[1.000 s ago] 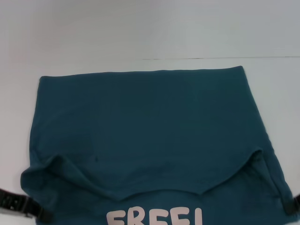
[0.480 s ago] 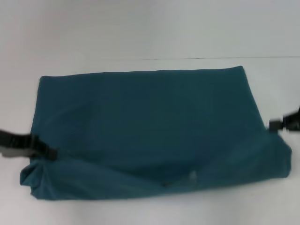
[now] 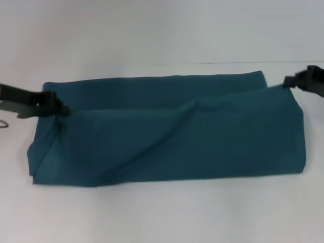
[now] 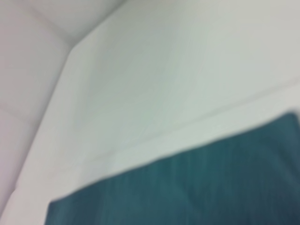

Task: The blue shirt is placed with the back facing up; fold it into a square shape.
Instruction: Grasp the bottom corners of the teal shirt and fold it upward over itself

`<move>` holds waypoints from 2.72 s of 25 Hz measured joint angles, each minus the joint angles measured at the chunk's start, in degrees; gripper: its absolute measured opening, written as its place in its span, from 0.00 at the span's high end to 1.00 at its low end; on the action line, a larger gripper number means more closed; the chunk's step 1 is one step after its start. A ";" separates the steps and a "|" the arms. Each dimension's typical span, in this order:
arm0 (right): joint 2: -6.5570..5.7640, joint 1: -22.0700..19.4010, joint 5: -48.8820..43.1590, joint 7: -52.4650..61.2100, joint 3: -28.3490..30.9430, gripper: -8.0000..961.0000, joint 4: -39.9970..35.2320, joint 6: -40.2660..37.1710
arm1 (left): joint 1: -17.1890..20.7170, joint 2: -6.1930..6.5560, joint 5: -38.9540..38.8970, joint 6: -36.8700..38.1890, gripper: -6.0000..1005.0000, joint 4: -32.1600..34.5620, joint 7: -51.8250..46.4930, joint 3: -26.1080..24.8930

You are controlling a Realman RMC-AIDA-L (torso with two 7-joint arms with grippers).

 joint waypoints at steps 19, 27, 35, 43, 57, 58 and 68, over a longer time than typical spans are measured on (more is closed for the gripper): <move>2.15 6.81 0.07 -0.42 -9.34 0.99 7.21 25.40 | -2.30 -1.95 0.24 -20.92 0.86 -5.23 -8.93 9.04; 2.60 8.54 -0.02 -0.48 -10.07 0.99 7.14 26.26 | -2.33 -2.05 0.08 -21.39 0.85 -4.83 -9.49 9.13; 2.30 8.71 -0.23 -0.32 -10.14 0.99 7.77 29.00 | -2.10 -2.13 -0.12 -24.68 0.85 -4.91 -9.48 8.98; 2.14 9.08 -0.27 -0.47 -10.14 0.99 8.59 30.15 | -2.47 -2.32 -0.14 -26.32 0.84 -4.98 -9.48 8.98; 2.37 9.98 -0.27 -0.45 -10.23 0.99 8.91 31.02 | -2.12 -2.36 -0.22 -28.19 0.83 -4.98 -9.62 9.21; 2.35 9.97 -0.28 -0.37 -10.23 0.99 8.92 31.02 | -2.12 -2.36 -0.22 -28.19 0.83 -4.98 -9.62 9.21; 2.08 10.09 -0.27 -0.36 -10.61 0.99 9.95 31.35 | -1.81 -2.40 -0.20 -29.00 0.82 -5.06 -9.51 9.35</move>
